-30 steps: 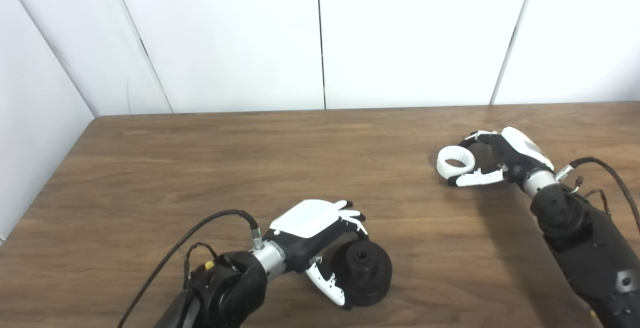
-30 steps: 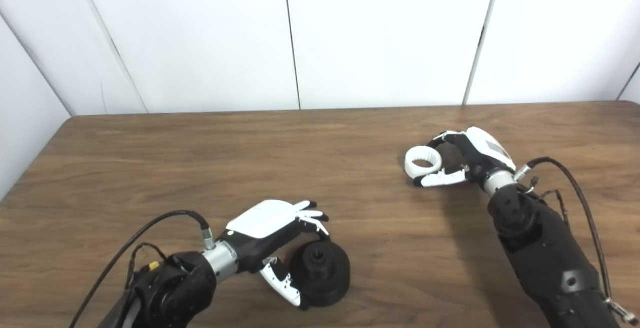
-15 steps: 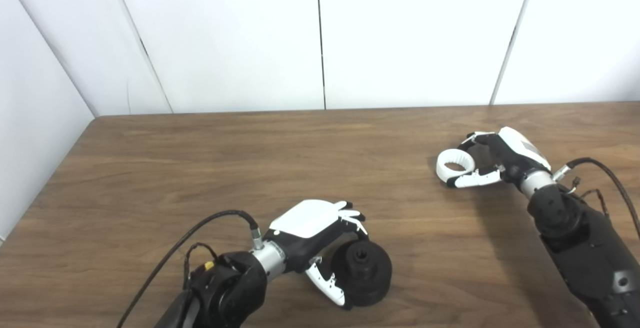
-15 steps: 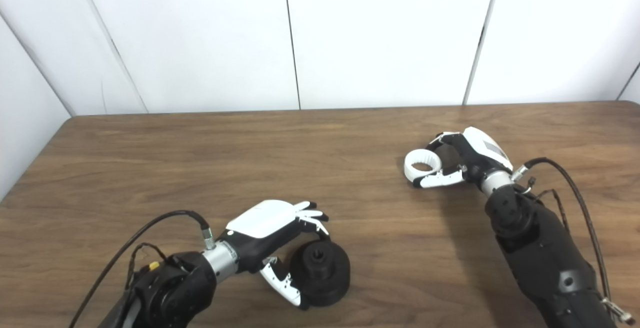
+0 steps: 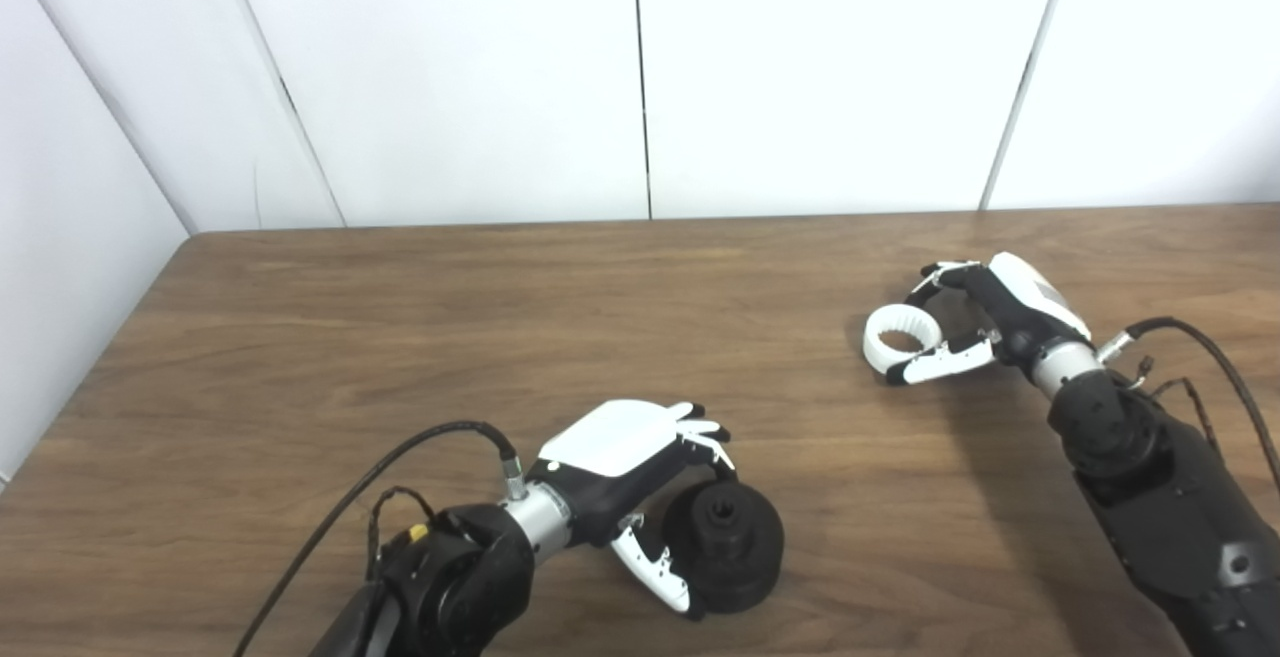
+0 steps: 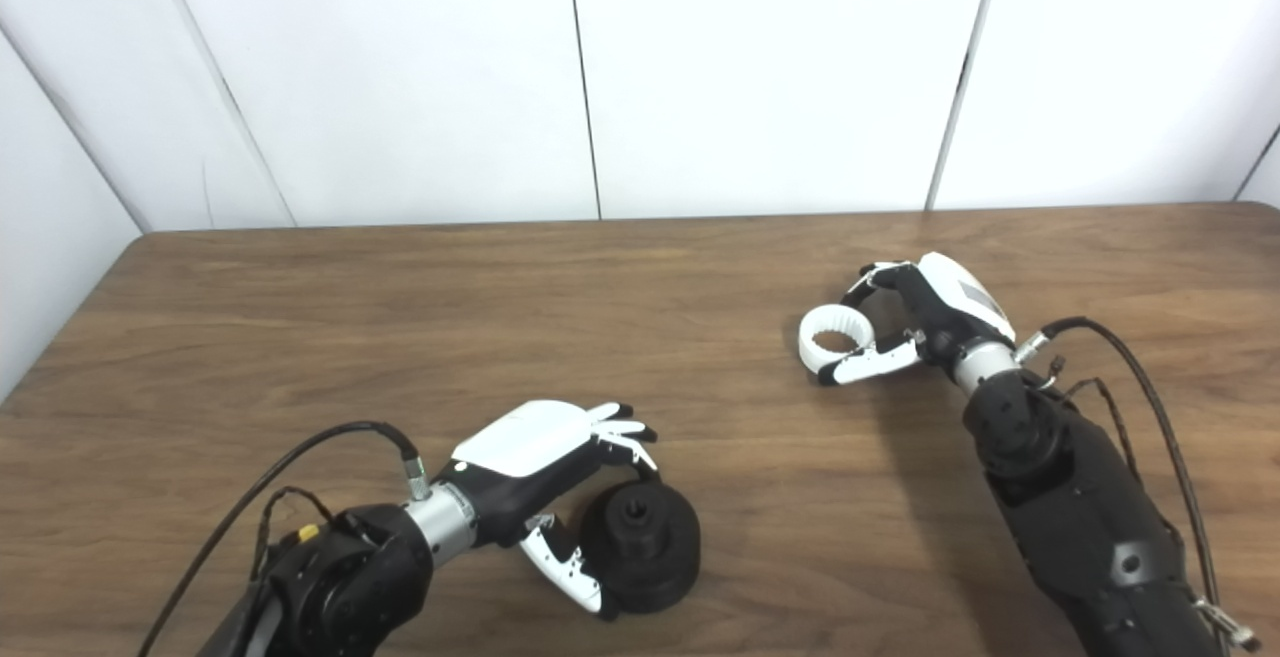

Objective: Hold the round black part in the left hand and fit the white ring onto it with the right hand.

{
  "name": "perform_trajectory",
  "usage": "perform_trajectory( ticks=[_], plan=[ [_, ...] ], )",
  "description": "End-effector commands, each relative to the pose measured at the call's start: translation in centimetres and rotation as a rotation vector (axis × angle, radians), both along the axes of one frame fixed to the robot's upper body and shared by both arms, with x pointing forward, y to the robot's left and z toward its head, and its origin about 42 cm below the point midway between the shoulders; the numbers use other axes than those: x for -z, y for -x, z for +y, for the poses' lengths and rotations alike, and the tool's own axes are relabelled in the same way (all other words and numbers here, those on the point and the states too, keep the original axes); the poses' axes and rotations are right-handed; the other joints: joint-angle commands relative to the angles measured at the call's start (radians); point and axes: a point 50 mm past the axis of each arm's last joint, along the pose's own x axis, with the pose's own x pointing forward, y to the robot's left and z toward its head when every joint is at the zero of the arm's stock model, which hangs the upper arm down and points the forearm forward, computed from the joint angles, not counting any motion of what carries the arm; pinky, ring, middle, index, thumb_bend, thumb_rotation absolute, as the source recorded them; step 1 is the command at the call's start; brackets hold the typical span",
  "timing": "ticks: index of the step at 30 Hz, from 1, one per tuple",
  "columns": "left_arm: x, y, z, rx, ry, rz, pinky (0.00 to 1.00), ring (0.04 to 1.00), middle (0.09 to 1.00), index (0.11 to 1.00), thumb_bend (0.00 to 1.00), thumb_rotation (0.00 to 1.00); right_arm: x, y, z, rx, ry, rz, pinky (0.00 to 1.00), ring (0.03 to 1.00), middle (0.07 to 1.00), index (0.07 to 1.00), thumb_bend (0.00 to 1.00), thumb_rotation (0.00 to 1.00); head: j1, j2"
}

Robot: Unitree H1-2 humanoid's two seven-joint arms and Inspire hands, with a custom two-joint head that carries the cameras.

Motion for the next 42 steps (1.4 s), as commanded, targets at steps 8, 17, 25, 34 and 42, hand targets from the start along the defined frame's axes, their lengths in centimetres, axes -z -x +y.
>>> perform_trajectory(
  ticks=[8,17,25,34,42],
  plan=[
    [-0.7,-0.3,0.3,-0.012,-0.016,-0.033,0.91,0.995,0.928,0.66,0.86,0.22,-1.8,-0.6,0.2,-0.018,0.003,-0.077,0.86,0.949,0.858,0.491,0.52,0.15,0.003,0.0],
    [-0.6,-0.3,0.4,-0.014,-0.022,-0.034,0.89,0.992,0.925,0.659,0.86,0.23,-2.6,0.8,0.2,-0.027,-0.068,-0.063,0.88,0.951,0.862,0.49,0.52,0.15,0.002,-0.001],
    [-0.6,-0.5,0.5,-0.014,-0.026,-0.034,0.9,0.998,0.929,0.669,0.85,0.23,-4.5,3.1,0.6,-0.06,-0.1,-0.078,0.9,0.931,0.846,0.489,0.52,0.15,0.0,-0.001],
    [-0.5,-0.7,0.4,-0.014,-0.017,-0.034,0.91,0.995,0.926,0.666,0.85,0.22,-6.1,5.9,1.4,-0.106,-0.134,-0.099,0.95,0.941,0.844,0.488,0.52,0.15,-0.002,-0.002],
    [-0.4,-0.7,0.5,-0.014,-0.015,-0.036,0.9,0.993,0.922,0.659,0.86,0.23,-6.9,8.8,2.2,-0.189,-0.145,-0.102,0.92,0.932,0.836,0.488,0.52,0.16,-0.004,-0.002]
  ],
)
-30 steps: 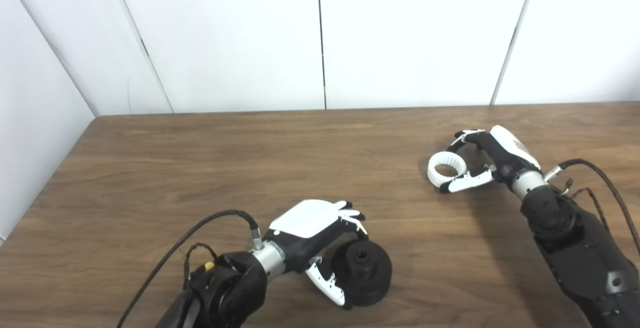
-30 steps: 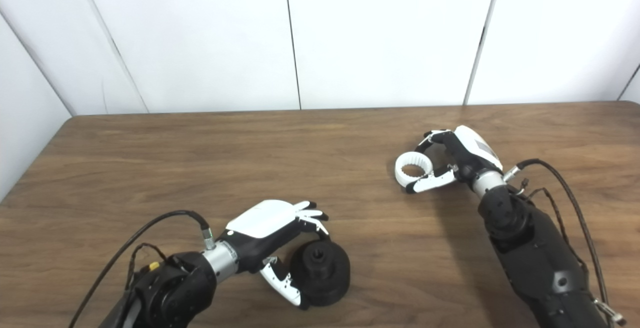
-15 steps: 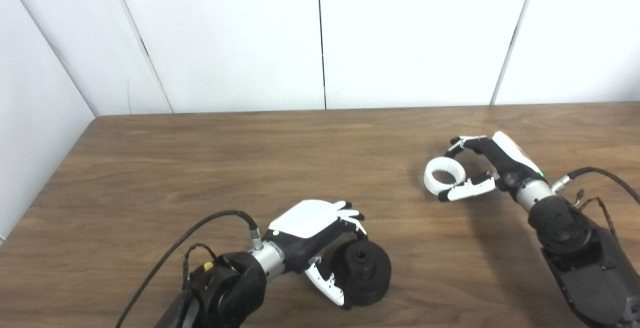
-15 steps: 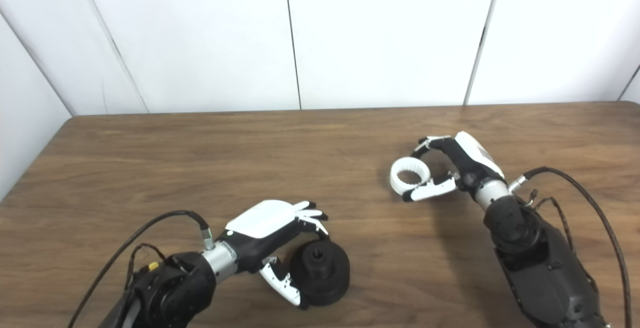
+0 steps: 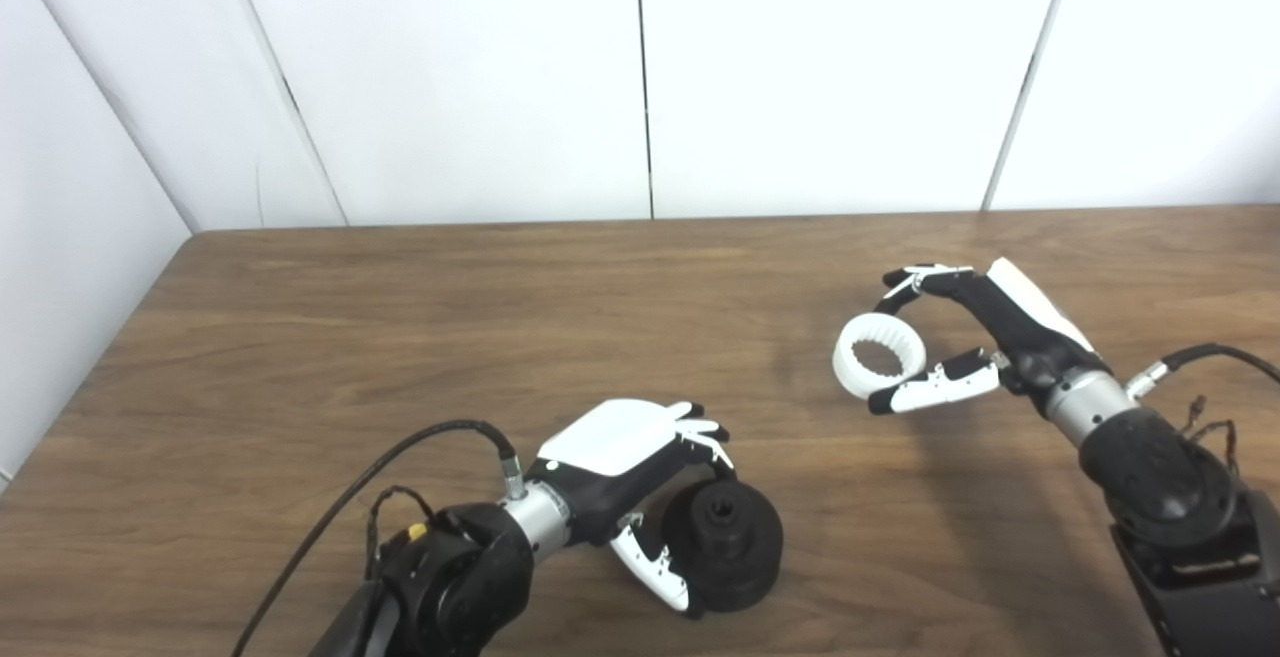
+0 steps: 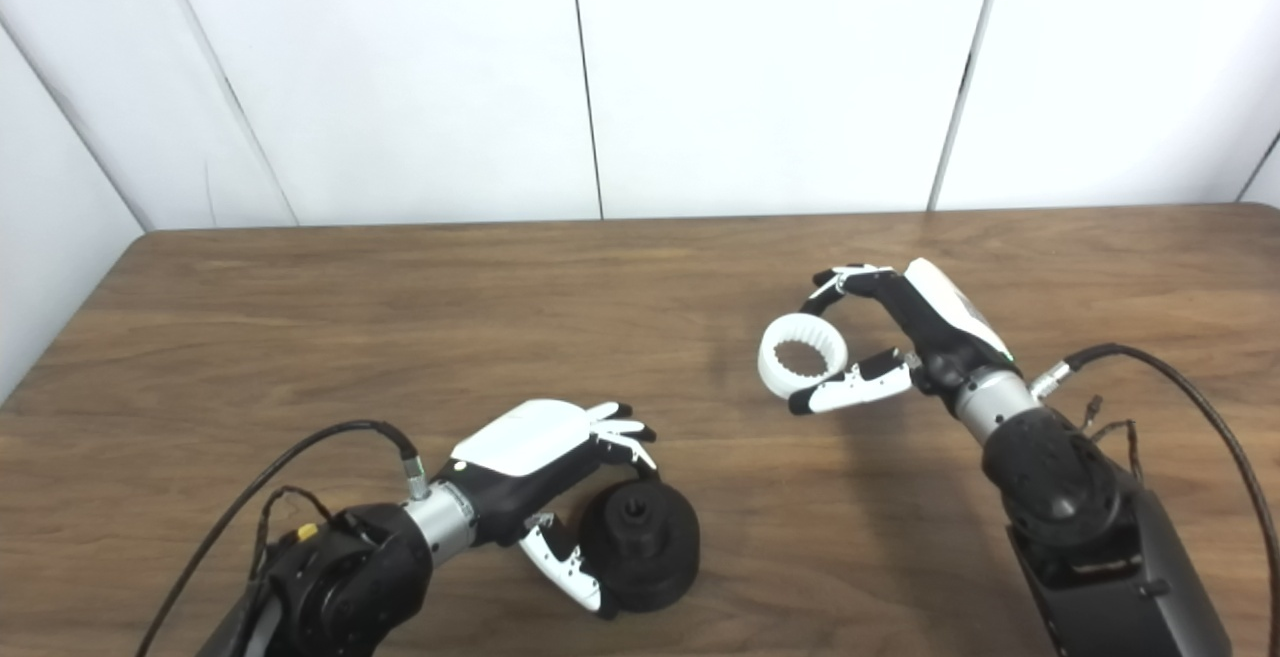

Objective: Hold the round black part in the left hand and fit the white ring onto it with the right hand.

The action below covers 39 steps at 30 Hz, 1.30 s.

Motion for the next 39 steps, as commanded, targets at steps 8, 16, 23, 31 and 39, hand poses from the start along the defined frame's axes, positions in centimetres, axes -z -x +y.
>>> perform_trajectory(
  ticks=[8,16,23,31,39],
  plan=[
    [-0.4,-0.6,0.3,-0.016,-0.018,-0.03,0.9,0.995,0.926,0.662,0.86,0.22,-3.0,2.2,1.2,-0.078,0.021,-0.049,0.89,0.931,0.843,0.488,0.52,0.15,0.001,0.003],
    [-0.5,-0.6,0.3,-0.009,-0.022,-0.035,0.91,0.993,0.925,0.661,0.85,0.23,-3.1,3.9,2.3,-0.147,0.019,-0.041,0.87,0.93,0.847,0.489,0.52,0.16,0.001,0.004],
    [-0.5,-0.7,0.1,-0.011,-0.016,-0.032,0.91,0.996,0.928,0.667,0.85,0.23,-3.0,4.7,3.4,-0.207,0.032,-0.044,0.85,0.93,0.848,0.489,0.52,0.16,0.001,0.001],
    [-0.3,-0.7,0.1,-0.011,-0.013,-0.032,0.9,0.994,0.925,0.665,0.85,0.22,-2.7,5.2,4.8,-0.258,0.015,-0.031,0.86,0.942,0.85,0.489,0.52,0.16,0.001,0.0],
    [-0.3,-0.6,0.0,-0.007,-0.027,-0.038,0.91,0.995,0.926,0.668,0.85,0.23,-2.0,5.2,6.5,-0.285,0.025,-0.014,0.83,0.942,0.853,0.49,0.52,0.16,0.003,0.001]
  ],
)
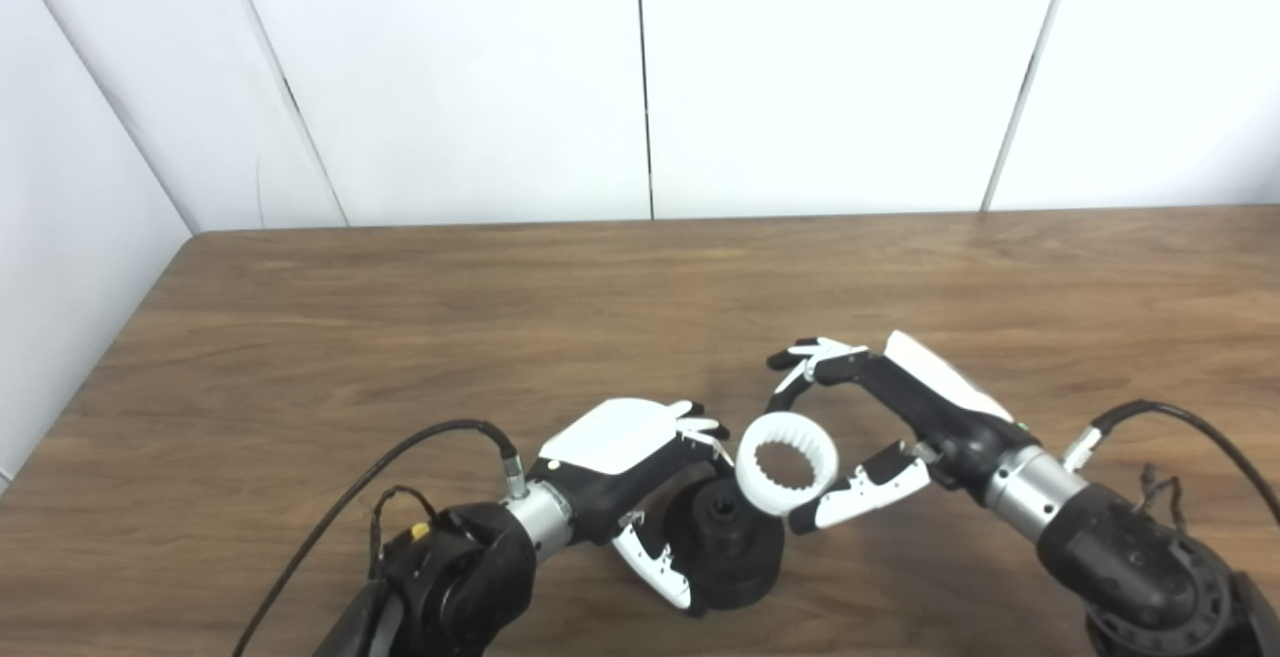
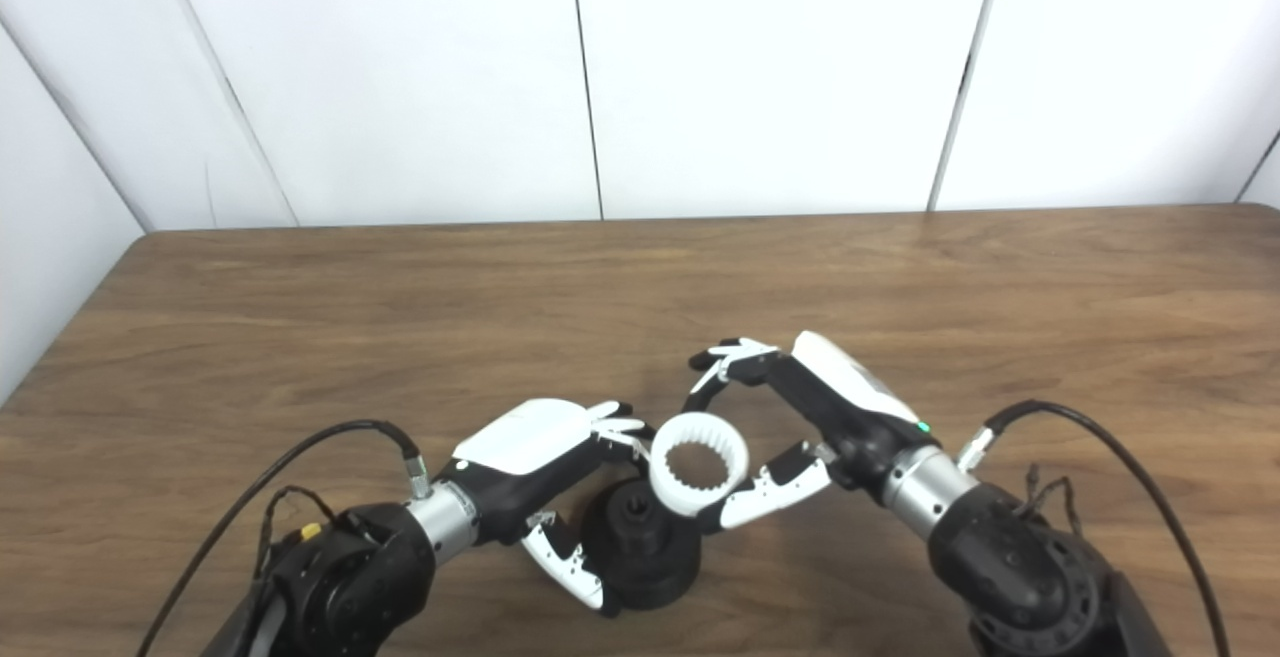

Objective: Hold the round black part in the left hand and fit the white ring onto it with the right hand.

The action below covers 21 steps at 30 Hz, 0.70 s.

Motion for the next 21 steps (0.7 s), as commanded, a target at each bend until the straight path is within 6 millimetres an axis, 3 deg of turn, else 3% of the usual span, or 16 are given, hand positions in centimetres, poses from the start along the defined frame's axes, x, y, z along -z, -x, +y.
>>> perform_trajectory(
  ticks=[1,21],
  plan=[
    [-0.5,-0.5,0.2,0.0,-0.031,-0.041,0.91,0.994,0.925,0.666,0.85,0.23,-1.4,-0.3,0.8,-0.027,-0.009,-0.063,0.83,0.944,0.855,0.49,0.52,0.16,0.001,0.0],
    [-0.5,-0.4,0.2,-0.002,-0.029,-0.039,0.9,0.992,0.926,0.674,0.85,0.24,-0.7,-0.4,3.2,-0.083,-0.019,-0.054,0.82,0.942,0.848,0.49,0.52,0.16,0.002,0.0]
  ],
)
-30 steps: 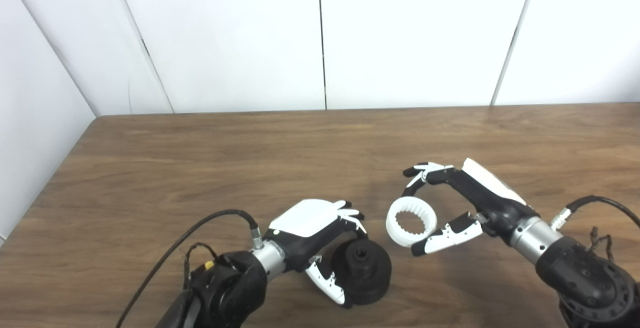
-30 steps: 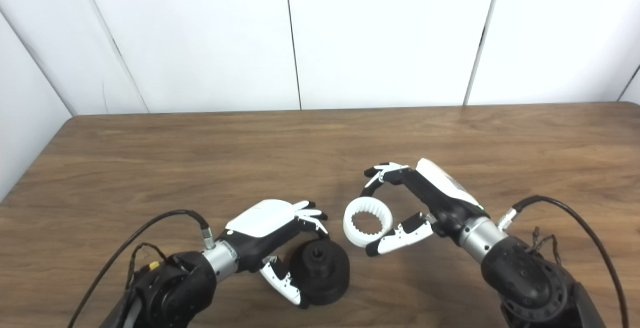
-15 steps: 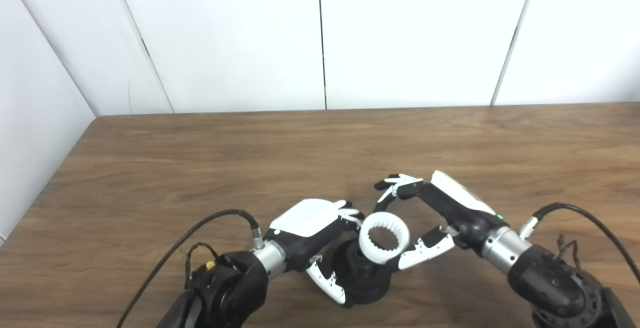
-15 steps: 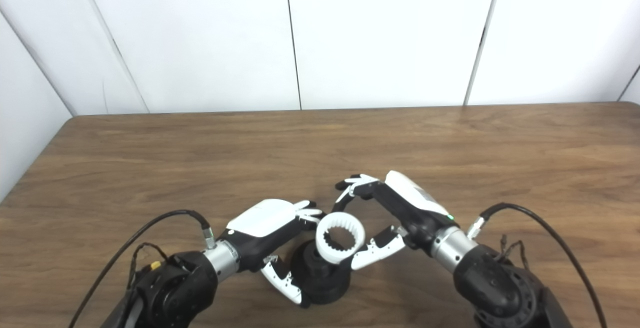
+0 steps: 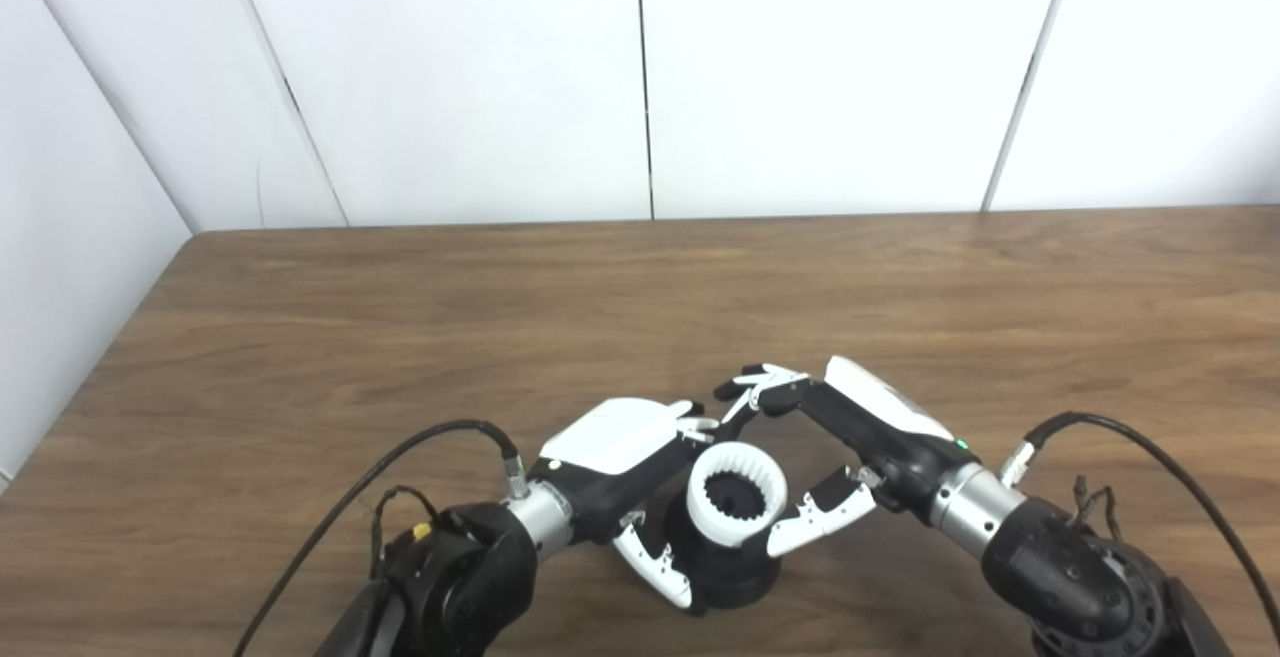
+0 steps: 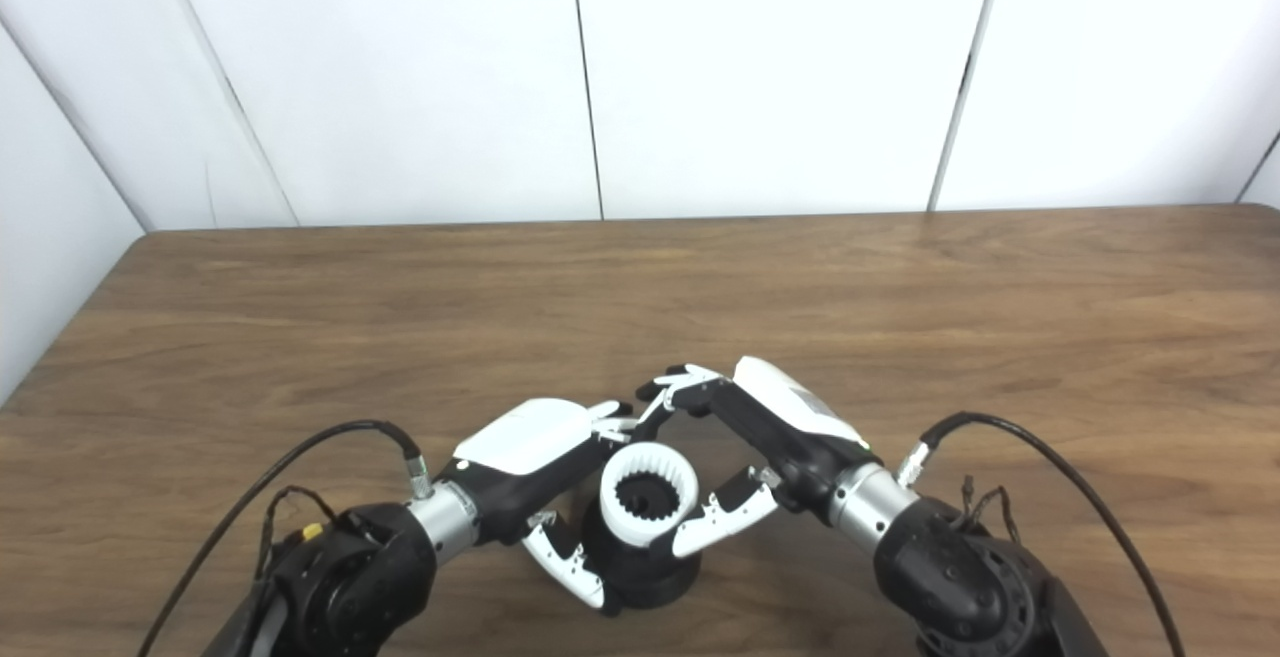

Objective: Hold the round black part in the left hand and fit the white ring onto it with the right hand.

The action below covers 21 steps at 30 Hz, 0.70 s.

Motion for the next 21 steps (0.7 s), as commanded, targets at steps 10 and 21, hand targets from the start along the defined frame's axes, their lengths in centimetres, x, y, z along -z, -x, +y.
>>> perform_trajectory(
  ticks=[10,21],
  plan=[
    [-0.55,-0.31,0.09,-0.002,-0.024,-0.037,0.89,0.986,0.922,0.696,0.85,0.25,-1.5,-0.52,0.97,-0.021,-0.025,-0.067,0.82,0.942,0.847,0.49,0.52,0.16,0.003,0.002],
    [-0.78,-0.29,0.02,0.003,-0.027,-0.041,0.89,0.986,0.926,0.694,0.84,0.25,-1.06,-0.43,0.96,-0.029,-0.009,-0.059,0.81,0.944,0.848,0.49,0.52,0.16,0.008,0.006]
  ],
)
